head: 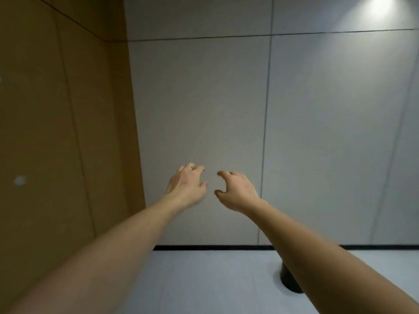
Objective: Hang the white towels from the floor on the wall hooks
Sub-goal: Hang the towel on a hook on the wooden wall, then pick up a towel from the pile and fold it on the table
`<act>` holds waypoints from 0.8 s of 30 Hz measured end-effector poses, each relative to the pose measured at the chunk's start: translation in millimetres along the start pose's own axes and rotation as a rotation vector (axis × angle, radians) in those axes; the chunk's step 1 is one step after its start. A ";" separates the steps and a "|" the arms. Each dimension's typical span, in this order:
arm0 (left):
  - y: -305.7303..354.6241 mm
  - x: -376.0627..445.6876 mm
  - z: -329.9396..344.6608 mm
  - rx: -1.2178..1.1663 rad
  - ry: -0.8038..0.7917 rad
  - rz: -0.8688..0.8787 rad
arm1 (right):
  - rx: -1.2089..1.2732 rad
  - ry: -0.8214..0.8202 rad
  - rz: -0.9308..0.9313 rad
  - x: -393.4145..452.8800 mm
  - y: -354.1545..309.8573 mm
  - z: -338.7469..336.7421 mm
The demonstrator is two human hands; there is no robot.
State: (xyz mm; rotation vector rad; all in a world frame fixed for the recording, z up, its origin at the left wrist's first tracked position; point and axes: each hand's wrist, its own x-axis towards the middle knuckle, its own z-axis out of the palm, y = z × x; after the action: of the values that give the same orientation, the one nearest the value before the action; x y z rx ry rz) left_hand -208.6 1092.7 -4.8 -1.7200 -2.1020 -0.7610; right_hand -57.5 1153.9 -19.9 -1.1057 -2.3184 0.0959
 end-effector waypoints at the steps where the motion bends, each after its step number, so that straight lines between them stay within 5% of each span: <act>1: 26.9 10.0 22.8 -0.020 -0.030 0.038 | -0.016 -0.001 0.054 -6.9 33.4 -4.7; 16: 409.1 105.5 363.5 -0.335 -0.455 0.560 | -0.182 -0.027 0.801 -110.6 477.7 -52.6; 24: 568.6 89.1 499.8 -0.346 -0.719 0.767 | -0.079 -0.075 1.164 -202.3 634.0 -45.6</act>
State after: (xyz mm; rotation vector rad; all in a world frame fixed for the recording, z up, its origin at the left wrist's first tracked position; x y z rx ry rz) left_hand 366.1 1532.0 -245.3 -3.0500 -1.4199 -0.2843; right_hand 507.5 1413.8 -261.1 -2.3565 -1.4394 0.4744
